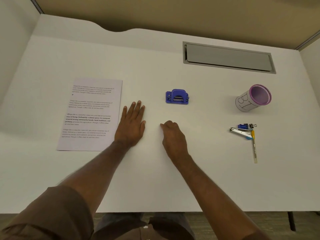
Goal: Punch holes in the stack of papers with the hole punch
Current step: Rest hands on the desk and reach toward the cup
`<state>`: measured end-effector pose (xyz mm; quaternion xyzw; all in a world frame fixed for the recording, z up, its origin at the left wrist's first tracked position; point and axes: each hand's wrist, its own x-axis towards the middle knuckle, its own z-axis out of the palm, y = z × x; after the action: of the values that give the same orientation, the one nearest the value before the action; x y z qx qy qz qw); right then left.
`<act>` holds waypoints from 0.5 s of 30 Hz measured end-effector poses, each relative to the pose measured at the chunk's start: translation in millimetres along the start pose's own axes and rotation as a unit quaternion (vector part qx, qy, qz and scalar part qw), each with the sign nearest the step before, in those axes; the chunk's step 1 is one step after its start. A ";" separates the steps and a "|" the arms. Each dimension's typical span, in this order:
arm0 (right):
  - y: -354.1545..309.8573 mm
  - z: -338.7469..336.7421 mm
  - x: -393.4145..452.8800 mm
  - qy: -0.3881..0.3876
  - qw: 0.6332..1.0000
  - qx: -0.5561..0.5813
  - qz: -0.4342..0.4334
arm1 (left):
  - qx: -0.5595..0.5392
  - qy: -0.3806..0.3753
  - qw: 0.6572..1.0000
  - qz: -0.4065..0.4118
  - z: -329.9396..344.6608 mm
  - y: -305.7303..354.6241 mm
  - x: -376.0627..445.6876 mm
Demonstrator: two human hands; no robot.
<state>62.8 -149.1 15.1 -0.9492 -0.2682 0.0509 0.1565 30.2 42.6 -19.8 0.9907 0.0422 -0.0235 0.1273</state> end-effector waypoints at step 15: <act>9.8 -2.1 -2.1 -0.086 0.991 -0.054 -0.082 | -0.006 -0.002 1.000 0.001 -3.2 0.6 -2.2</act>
<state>66.2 -158.7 14.0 -0.9231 -0.3600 0.1053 0.0848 28.2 42.7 -16.4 0.9899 0.0409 -0.0249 0.1332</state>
